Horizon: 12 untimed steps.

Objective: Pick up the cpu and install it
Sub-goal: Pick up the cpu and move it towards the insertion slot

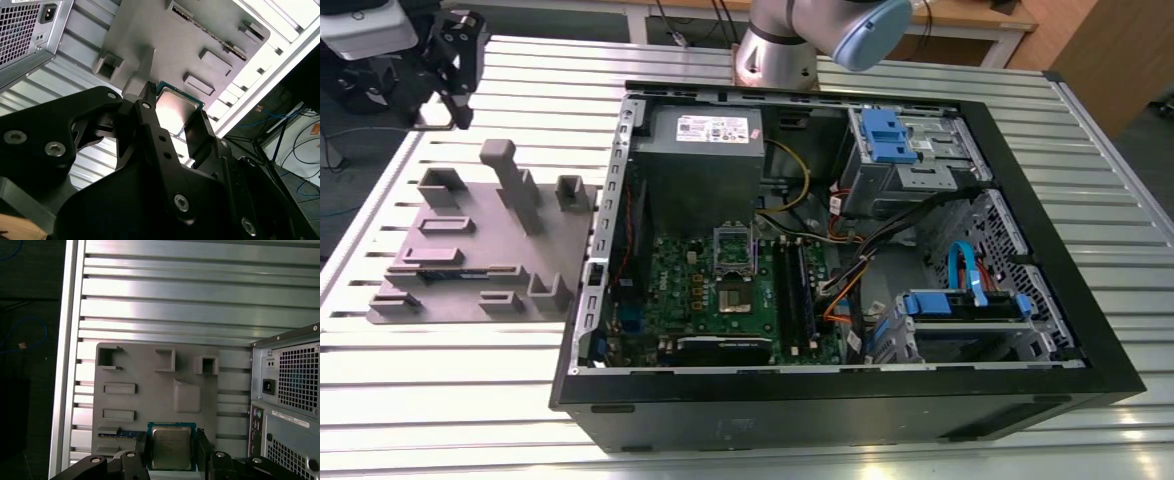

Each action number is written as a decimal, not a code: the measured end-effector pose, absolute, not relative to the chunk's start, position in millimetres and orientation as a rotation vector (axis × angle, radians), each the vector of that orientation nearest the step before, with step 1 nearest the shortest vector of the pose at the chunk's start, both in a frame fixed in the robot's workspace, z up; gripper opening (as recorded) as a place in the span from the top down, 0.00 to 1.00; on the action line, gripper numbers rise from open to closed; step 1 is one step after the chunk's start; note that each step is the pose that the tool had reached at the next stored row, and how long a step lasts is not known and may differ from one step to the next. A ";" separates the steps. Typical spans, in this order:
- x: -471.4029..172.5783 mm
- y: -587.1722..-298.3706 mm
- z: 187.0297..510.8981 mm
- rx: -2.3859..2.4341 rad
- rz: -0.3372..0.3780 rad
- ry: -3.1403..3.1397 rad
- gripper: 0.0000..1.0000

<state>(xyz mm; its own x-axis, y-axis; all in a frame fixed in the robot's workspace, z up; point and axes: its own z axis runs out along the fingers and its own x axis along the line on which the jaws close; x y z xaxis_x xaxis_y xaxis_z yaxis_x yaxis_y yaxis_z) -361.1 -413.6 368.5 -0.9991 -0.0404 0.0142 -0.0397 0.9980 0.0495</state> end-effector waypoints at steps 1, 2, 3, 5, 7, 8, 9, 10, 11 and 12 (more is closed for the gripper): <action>-360.5 -413.6 368.4 0.063 -0.077 -3.125 0.53; -360.0 -413.6 368.5 0.063 -0.077 -3.125 0.53; -359.6 -413.6 368.4 0.063 -0.077 -3.125 0.53; -358.7 -413.6 368.5 0.063 -0.077 -3.125 0.53; -358.2 -413.6 368.4 0.063 -0.077 -3.125 0.53; -357.8 -413.6 368.4 0.063 -0.077 -3.125 0.53; -357.6 -413.6 368.5 0.063 -0.077 -3.125 0.53; -357.4 -413.6 368.4 0.063 -0.077 -3.125 0.53; -357.2 -413.6 368.5 0.063 -0.077 -3.125 0.53; -356.9 -413.6 368.4 0.063 -0.077 -3.125 0.53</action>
<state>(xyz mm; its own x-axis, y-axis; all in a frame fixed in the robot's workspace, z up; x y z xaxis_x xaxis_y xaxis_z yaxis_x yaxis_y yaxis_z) -356.9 -413.6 368.4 -0.9991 -0.0404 0.0141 -0.0397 0.9980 0.0493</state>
